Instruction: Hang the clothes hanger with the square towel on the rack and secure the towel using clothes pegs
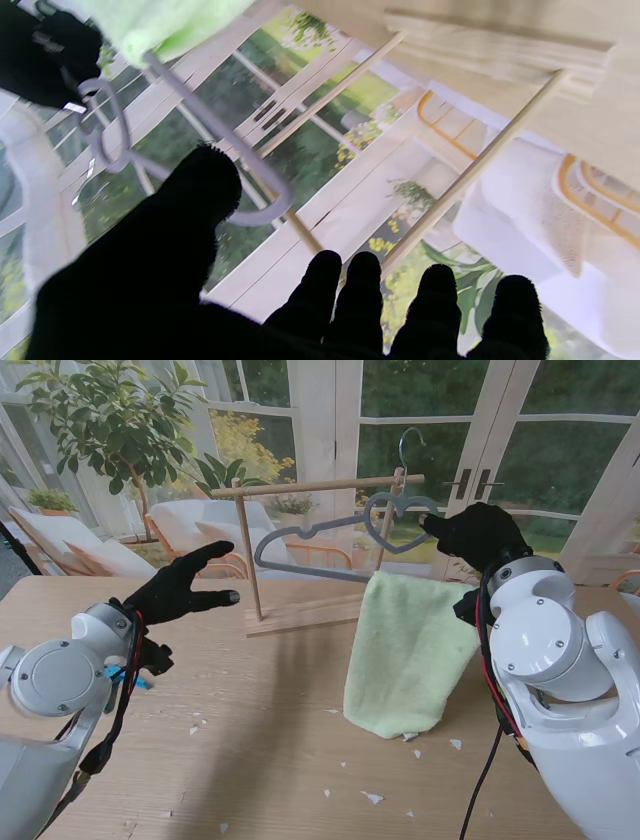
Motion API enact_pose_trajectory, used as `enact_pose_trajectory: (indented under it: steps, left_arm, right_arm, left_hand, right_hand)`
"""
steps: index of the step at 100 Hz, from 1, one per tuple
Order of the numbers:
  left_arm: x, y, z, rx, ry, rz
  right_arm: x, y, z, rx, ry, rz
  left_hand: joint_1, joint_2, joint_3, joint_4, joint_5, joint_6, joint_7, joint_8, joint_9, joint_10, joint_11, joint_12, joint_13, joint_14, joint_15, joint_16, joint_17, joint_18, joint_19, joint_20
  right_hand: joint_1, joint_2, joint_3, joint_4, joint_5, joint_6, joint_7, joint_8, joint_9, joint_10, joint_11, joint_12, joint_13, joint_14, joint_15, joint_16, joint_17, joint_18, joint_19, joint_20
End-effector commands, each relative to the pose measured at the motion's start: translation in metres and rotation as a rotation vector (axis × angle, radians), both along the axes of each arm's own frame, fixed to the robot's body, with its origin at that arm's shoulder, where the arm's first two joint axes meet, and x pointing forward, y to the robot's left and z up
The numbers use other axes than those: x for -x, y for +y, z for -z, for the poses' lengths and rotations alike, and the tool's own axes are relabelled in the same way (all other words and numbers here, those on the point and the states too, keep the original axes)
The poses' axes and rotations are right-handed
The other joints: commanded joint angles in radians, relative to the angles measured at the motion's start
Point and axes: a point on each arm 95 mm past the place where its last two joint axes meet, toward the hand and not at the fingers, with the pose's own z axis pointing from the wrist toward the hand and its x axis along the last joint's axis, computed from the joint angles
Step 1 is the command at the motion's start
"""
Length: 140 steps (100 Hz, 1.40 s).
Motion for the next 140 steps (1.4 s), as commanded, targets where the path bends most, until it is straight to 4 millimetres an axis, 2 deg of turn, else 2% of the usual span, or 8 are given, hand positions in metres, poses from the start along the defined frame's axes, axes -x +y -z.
enact_pose_trajectory:
  steps: [1, 40, 45, 62, 80, 94, 121, 140]
  left_arm:
    - [0.003, 0.003, 0.015, -0.018, 0.064, 0.001]
    - [0.015, -0.024, 0.063, -0.052, 0.172, -0.001]
    - [0.016, -0.030, 0.069, -0.028, 0.183, 0.003]
    - [0.019, -0.055, 0.082, 0.099, 0.194, 0.048]
    - [0.019, -0.083, 0.087, 0.214, 0.164, 0.111]
    - [0.019, -0.103, 0.086, 0.292, 0.156, 0.138]
    - [0.016, -0.136, 0.076, 0.370, 0.203, 0.146]
    - [0.016, -0.153, 0.073, 0.416, 0.241, 0.160]
  right_arm:
    - [0.002, 0.004, -0.004, -0.011, -0.001, -0.011]
    - [0.000, 0.007, -0.008, -0.042, -0.005, -0.028]
    - [-0.001, 0.008, -0.008, -0.044, -0.004, -0.032]
    - [-0.002, 0.010, -0.009, -0.049, 0.003, -0.046]
    - [-0.001, 0.013, -0.009, -0.054, 0.011, -0.058]
    - [-0.001, 0.014, -0.009, -0.053, 0.016, -0.063]
    - [-0.001, 0.016, -0.009, -0.054, 0.021, -0.078]
    - [-0.001, 0.017, -0.010, -0.052, 0.024, -0.082]
  left_hand:
    - [-0.023, 0.003, 0.006, -0.006, -0.032, 0.011, 0.009, 0.011, -0.012, 0.019, 0.011, 0.012, 0.009, -0.008, 0.004, 0.014, -0.001, -0.028, 0.005, 0.018]
    - [0.042, 0.025, -0.003, 0.013, -0.006, 0.025, 0.043, 0.015, 0.007, 0.038, 0.067, 0.037, 0.022, -0.002, 0.010, 0.036, -0.002, -0.029, 0.006, 0.044]
    - [0.056, 0.022, 0.014, 0.013, -0.002, -0.001, 0.060, 0.017, 0.006, 0.035, 0.087, 0.041, 0.025, -0.003, 0.013, 0.045, -0.002, -0.029, 0.007, 0.052]
    - [0.137, 0.020, 0.091, 0.005, 0.063, -0.250, 0.190, 0.048, 0.009, -0.005, 0.113, 0.066, 0.047, -0.015, 0.024, 0.087, 0.015, -0.038, 0.030, 0.100]
    - [0.195, 0.012, 0.149, 0.005, 0.092, -0.359, 0.235, 0.025, 0.016, -0.025, 0.150, 0.091, 0.084, -0.019, 0.046, 0.140, 0.045, -0.041, 0.059, 0.155]
    - [0.219, -0.003, 0.171, 0.004, 0.104, -0.379, 0.234, 0.000, 0.017, -0.035, 0.166, 0.099, 0.089, -0.027, 0.055, 0.168, 0.042, -0.048, 0.062, 0.177]
    - [0.197, -0.010, 0.165, 0.003, 0.032, -0.326, 0.181, -0.067, 0.007, -0.033, 0.128, 0.090, 0.079, -0.028, 0.054, 0.197, 0.032, -0.058, 0.055, 0.199]
    - [0.214, -0.014, 0.174, 0.005, 0.060, -0.359, 0.228, -0.048, 0.004, -0.041, 0.113, 0.110, 0.076, -0.033, 0.055, 0.213, 0.030, -0.061, 0.056, 0.209]
  right_hand:
    - [0.091, 0.096, 0.125, 0.134, 0.090, -0.095, 0.127, 0.006, 0.060, 0.032, 0.139, 0.020, -0.033, -0.090, 0.137, 0.078, 0.085, -0.168, 0.196, 1.088]
    - [0.094, 0.098, 0.121, 0.135, 0.089, -0.095, 0.124, 0.006, 0.060, 0.032, 0.138, 0.019, -0.033, -0.091, 0.137, 0.077, 0.085, -0.170, 0.196, 1.086]
    - [0.094, 0.098, 0.120, 0.135, 0.089, -0.095, 0.124, 0.007, 0.060, 0.032, 0.138, 0.019, -0.033, -0.091, 0.137, 0.077, 0.085, -0.170, 0.196, 1.086]
    - [0.094, 0.098, 0.119, 0.136, 0.089, -0.095, 0.124, 0.007, 0.060, 0.032, 0.138, 0.019, -0.033, -0.093, 0.137, 0.077, 0.086, -0.171, 0.196, 1.086]
    - [0.094, 0.098, 0.118, 0.136, 0.089, -0.095, 0.124, 0.008, 0.060, 0.031, 0.137, 0.019, -0.033, -0.094, 0.137, 0.077, 0.086, -0.173, 0.196, 1.085]
    - [0.095, 0.098, 0.117, 0.137, 0.089, -0.095, 0.123, 0.008, 0.060, 0.031, 0.137, 0.019, -0.033, -0.095, 0.137, 0.077, 0.086, -0.174, 0.196, 1.085]
    - [0.095, 0.097, 0.116, 0.138, 0.089, -0.095, 0.123, 0.008, 0.060, 0.031, 0.137, 0.019, -0.033, -0.097, 0.137, 0.077, 0.086, -0.176, 0.196, 1.084]
    - [0.095, 0.097, 0.116, 0.140, 0.089, -0.095, 0.123, 0.008, 0.060, 0.031, 0.137, 0.019, -0.032, -0.100, 0.136, 0.077, 0.086, -0.179, 0.196, 1.083]
